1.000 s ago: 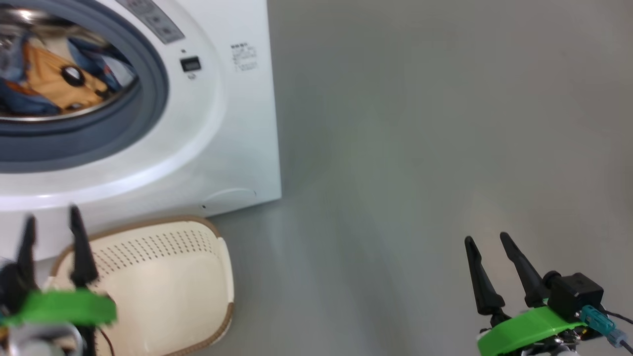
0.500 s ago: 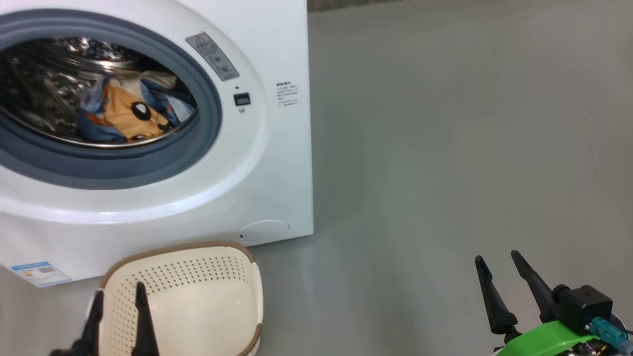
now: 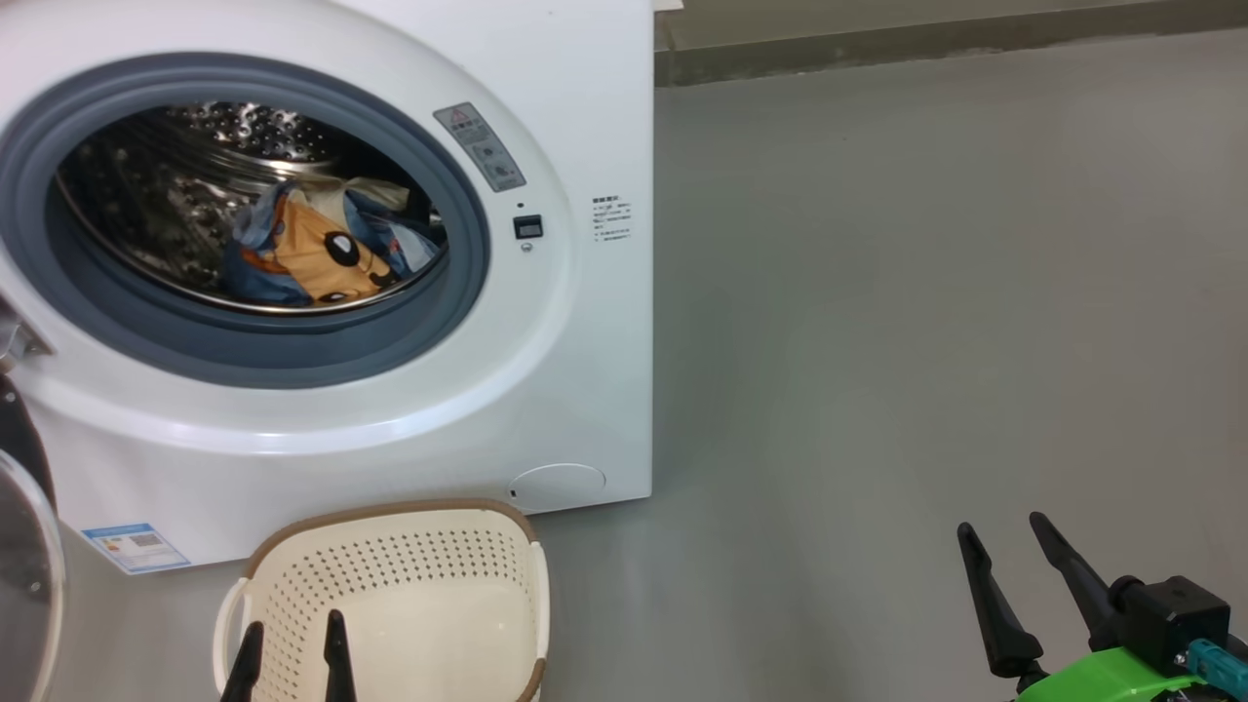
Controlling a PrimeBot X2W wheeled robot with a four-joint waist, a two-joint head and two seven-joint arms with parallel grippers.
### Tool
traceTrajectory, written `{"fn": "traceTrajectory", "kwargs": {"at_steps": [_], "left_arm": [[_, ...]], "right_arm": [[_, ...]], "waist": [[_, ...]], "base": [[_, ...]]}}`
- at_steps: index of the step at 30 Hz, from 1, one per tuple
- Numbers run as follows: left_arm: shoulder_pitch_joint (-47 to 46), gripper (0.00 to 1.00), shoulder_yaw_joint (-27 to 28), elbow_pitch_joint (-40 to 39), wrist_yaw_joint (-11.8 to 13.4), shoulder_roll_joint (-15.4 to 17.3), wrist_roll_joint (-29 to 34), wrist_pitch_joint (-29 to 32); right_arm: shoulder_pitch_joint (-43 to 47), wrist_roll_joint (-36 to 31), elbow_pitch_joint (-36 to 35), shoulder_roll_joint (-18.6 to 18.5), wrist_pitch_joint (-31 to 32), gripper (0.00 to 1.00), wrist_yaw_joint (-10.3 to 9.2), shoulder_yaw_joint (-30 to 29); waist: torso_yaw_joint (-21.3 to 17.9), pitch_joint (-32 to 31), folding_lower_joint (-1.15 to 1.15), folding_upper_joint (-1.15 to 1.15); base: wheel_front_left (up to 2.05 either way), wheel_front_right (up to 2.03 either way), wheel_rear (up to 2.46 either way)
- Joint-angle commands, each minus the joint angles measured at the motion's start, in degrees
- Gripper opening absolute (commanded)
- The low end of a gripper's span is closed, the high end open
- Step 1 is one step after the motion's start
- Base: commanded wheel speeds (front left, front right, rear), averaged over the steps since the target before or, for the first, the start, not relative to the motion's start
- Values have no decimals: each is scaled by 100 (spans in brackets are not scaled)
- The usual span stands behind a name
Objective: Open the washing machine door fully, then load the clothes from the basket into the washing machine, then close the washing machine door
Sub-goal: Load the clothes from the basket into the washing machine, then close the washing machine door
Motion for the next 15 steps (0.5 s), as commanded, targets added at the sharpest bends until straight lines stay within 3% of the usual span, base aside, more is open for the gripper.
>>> {"fn": "traceTrajectory", "kwargs": {"at_steps": [1, 15], "left_arm": [[-106, 100, 153, -171, -17, 24, 71, -37], [-240, 100, 73, -48, -93, -1, 285, -37]], "right_arm": [[-67, -44, -220, -125, 38, 100, 25, 47], [-49, -67, -297, -93, 96, 100, 25, 13]], "waist": [[65, -30, 0, 0], [147, -84, 0, 0]], "base": [[0, 0, 0], [0, 0, 0]]}}
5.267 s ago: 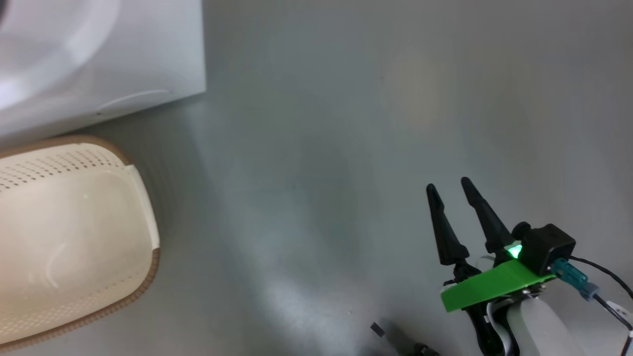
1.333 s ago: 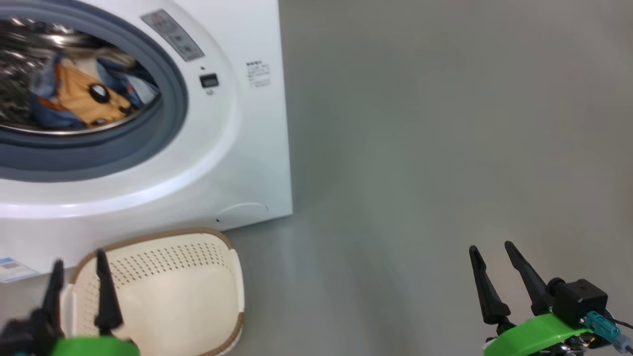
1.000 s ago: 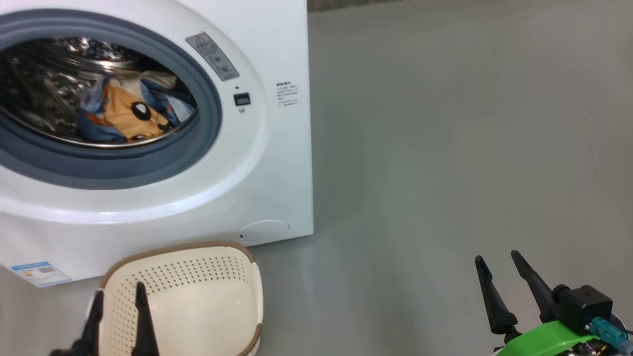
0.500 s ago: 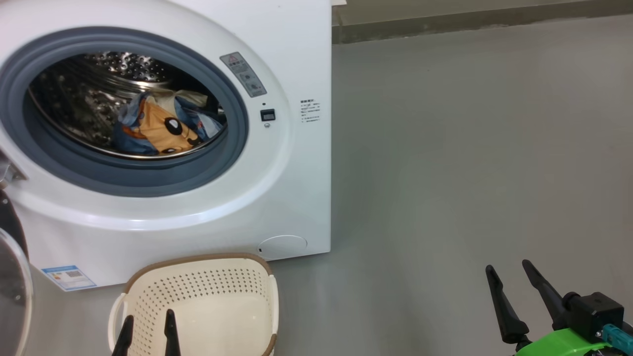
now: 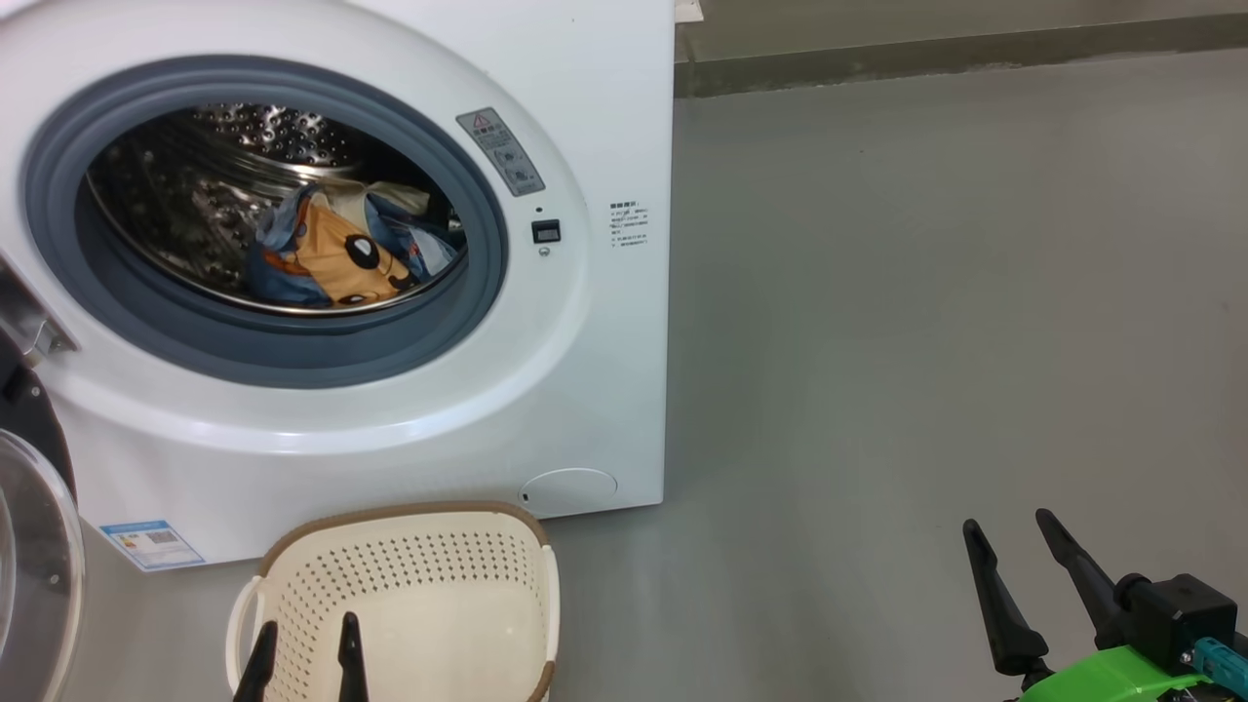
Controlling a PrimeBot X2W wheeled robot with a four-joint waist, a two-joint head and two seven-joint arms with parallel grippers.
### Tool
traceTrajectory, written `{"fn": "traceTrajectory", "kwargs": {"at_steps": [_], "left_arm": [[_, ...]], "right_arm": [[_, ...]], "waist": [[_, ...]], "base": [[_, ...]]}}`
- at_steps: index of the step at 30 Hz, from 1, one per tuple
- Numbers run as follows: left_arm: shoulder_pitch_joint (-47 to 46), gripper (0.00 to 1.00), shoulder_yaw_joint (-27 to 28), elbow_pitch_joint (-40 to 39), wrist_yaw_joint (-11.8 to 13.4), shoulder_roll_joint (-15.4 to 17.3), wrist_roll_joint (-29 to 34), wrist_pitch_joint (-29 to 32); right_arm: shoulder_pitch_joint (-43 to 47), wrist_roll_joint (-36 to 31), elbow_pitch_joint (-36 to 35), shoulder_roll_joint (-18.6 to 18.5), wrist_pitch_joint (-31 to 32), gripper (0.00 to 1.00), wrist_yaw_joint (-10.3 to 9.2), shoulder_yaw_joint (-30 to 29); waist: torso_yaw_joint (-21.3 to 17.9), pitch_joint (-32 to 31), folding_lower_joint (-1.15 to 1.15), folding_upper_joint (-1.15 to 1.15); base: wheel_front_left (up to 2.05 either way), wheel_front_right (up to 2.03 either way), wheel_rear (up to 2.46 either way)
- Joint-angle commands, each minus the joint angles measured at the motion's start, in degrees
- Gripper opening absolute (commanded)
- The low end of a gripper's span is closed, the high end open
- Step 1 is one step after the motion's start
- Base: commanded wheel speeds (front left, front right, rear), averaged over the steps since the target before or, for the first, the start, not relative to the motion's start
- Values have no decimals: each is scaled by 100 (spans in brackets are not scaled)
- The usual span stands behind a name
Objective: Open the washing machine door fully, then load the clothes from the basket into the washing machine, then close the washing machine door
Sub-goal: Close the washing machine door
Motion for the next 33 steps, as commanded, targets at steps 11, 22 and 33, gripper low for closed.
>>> {"fn": "traceTrajectory", "kwargs": {"at_steps": [11, 22, 33], "left_arm": [[-269, 100, 236, -83, -107, -13, 139, -37], [-246, 100, 344, -154, -156, -85, 256, -37], [-235, 100, 379, -266, -289, -45, 314, -37]], "right_arm": [[-86, -25, -129, -82, -5, 100, 25, 134], [-50, -7, -139, -83, -7, 100, 25, 118], [-55, 6, -162, -69, 25, 100, 25, 139]], "waist": [[-6, -26, 0, 0], [26, 9, 0, 0], [132, 93, 0, 0]], "base": [[0, 0, 0], [-44, 44, 0], [-141, 141, 0]]}}
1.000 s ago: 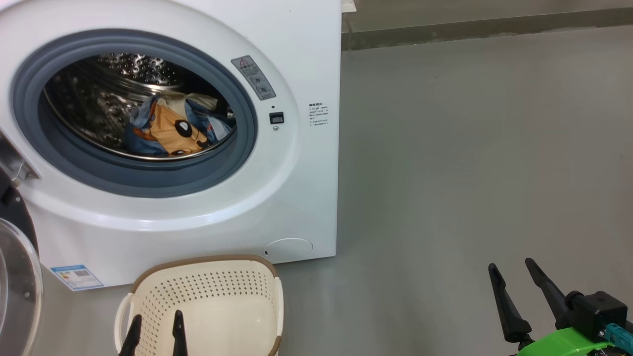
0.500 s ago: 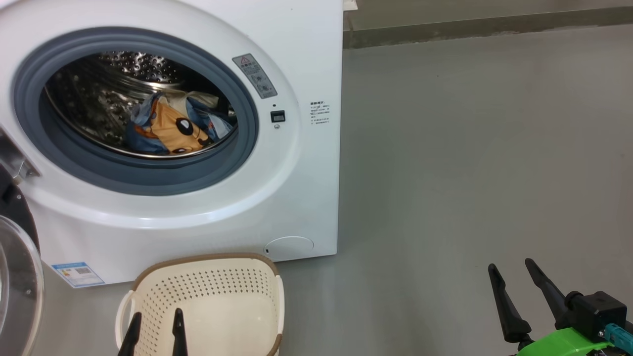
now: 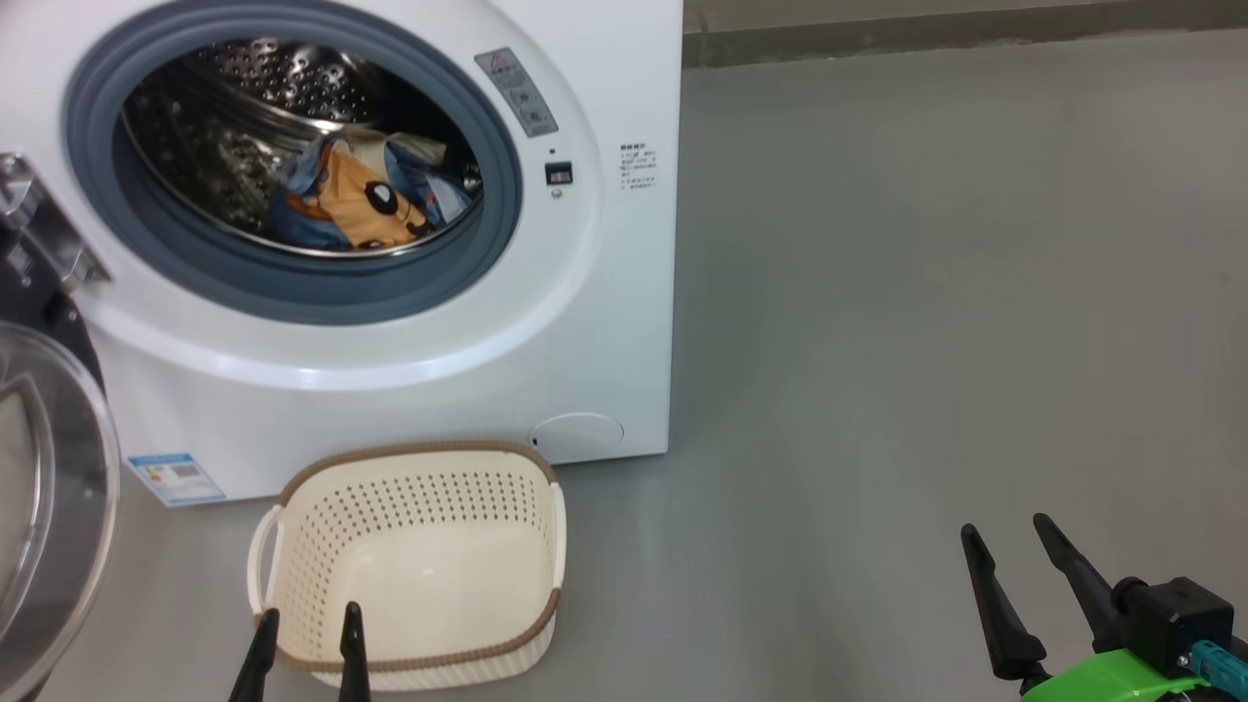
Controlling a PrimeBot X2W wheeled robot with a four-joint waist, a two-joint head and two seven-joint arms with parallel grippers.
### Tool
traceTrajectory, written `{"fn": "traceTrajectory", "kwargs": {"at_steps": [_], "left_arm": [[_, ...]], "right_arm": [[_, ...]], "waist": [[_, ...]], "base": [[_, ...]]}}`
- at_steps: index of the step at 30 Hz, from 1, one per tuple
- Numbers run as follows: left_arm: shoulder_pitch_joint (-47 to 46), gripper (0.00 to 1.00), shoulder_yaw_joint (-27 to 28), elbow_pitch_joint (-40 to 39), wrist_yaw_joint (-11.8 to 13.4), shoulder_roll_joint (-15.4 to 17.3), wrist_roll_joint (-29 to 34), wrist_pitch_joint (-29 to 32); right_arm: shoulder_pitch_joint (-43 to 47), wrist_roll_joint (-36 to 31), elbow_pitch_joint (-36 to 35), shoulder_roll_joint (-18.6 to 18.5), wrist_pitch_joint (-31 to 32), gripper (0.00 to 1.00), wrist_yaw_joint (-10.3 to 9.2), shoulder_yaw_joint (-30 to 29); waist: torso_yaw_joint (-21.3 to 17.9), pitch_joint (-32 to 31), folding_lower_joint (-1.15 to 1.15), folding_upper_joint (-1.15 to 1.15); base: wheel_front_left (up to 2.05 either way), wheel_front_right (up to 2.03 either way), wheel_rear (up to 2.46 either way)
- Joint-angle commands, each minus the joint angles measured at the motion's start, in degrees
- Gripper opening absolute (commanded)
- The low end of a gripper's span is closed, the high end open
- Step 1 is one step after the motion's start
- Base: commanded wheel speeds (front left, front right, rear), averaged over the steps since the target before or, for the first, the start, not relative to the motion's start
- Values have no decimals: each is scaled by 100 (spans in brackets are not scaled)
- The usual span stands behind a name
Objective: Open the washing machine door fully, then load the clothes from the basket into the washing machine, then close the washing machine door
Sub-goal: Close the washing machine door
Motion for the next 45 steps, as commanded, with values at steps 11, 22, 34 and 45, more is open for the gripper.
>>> {"fn": "traceTrajectory", "kwargs": {"at_steps": [11, 22, 34, 45], "left_arm": [[-166, 100, 256, -263, -16, 105, 83, -37], [-180, 100, 218, -263, -61, 125, 78, -37], [-273, 100, 171, -304, -74, 135, 36, -17], [-297, 100, 211, -362, -37, 119, -24, -22]], "right_arm": [[-105, 0, -145, -73, -18, 100, 25, 127], [-96, -7, -130, -59, -52, 100, 25, 125], [-101, -20, -148, -81, -74, 100, 25, 65], [-146, -25, -161, -127, -52, 100, 25, 74]], "waist": [[67, -14, 0, 0], [186, -24, 0, 0], [730, 42, 0, 0], [1830, 10, 0, 0]], "base": [[-30, 30, 0], [0, 0, 0], [0, 0, 0], [0, 0, 0]]}}
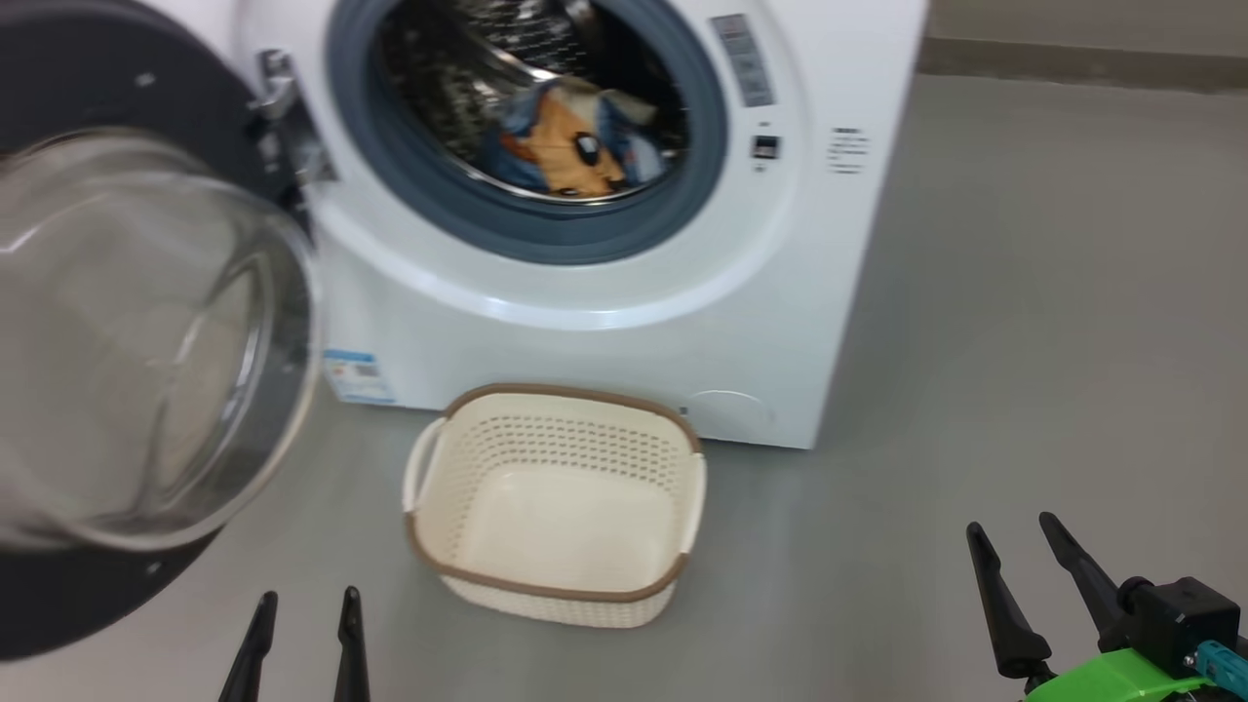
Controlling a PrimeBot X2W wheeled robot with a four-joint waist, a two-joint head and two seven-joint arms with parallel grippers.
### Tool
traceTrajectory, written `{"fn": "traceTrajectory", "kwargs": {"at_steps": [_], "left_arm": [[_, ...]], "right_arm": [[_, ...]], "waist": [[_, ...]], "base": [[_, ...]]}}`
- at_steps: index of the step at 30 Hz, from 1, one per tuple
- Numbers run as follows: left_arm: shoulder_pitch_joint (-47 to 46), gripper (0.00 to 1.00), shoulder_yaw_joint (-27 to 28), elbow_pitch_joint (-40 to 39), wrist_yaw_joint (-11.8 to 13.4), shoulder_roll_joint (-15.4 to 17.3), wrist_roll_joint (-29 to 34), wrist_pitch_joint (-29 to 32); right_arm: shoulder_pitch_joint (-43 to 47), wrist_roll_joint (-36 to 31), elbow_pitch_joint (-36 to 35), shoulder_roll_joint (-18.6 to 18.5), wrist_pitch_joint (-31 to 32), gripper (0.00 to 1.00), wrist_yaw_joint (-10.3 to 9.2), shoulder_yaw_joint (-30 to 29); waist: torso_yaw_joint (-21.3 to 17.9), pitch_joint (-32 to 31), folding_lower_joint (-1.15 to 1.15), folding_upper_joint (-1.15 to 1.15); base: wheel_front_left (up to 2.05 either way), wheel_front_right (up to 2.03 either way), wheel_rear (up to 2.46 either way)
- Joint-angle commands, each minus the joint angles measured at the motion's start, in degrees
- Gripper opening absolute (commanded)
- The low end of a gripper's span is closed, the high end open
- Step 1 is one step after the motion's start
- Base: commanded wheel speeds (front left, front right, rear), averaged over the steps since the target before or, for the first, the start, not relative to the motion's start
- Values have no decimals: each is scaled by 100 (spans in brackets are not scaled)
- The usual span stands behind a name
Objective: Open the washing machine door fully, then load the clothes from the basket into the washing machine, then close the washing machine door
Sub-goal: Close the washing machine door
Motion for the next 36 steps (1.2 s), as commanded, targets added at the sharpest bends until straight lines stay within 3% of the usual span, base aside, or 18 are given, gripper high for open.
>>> {"fn": "traceTrajectory", "kwargs": {"at_steps": [1, 8, 16, 32, 33, 35, 36], "left_arm": [[-244, 100, 221, -179, 24, 45, -23, -23], [-201, 100, 253, -186, 31, 22, -47, -29], [-80, 100, 311, -180, 58, -14, -89, -32], [312, 100, 674, -523, 95, -177, -72, -36], [315, 84, 687, -536, 90, -188, -78, -36], [310, 0, 725, -603, 52, -214, -109, -36], [316, 0, 744, -627, 30, -222, -130, -36]], "right_arm": [[-147, -30, -163, -130, -12, 100, 25, 107], [-131, -36, -227, -142, 25, 100, 25, 128], [-73, -14, -202, -117, 21, 100, 25, 188], [-306, 90, -11, -231, 75, 100, 25, 571], [-310, 95, -5, -235, 74, 100, 25, 578], [-314, 108, 8, -242, 72, 100, 25, 589], [-316, 113, 13, -246, 72, 100, 25, 592]], "waist": [[594, -30, 0, 0], [1243, -39, 0, 0], [1649, -122, 0, 0], [1687, -168, 0, 0], [1689, -166, 0, 0], [1692, -162, 0, 0], [1693, -160, 0, 0]], "base": [[0, 0, 0], [0, 0, 0], [0, 0, 0], [0, 0, 0], [0, 0, 0], [0, 0, 0], [0, 0, 0]]}}
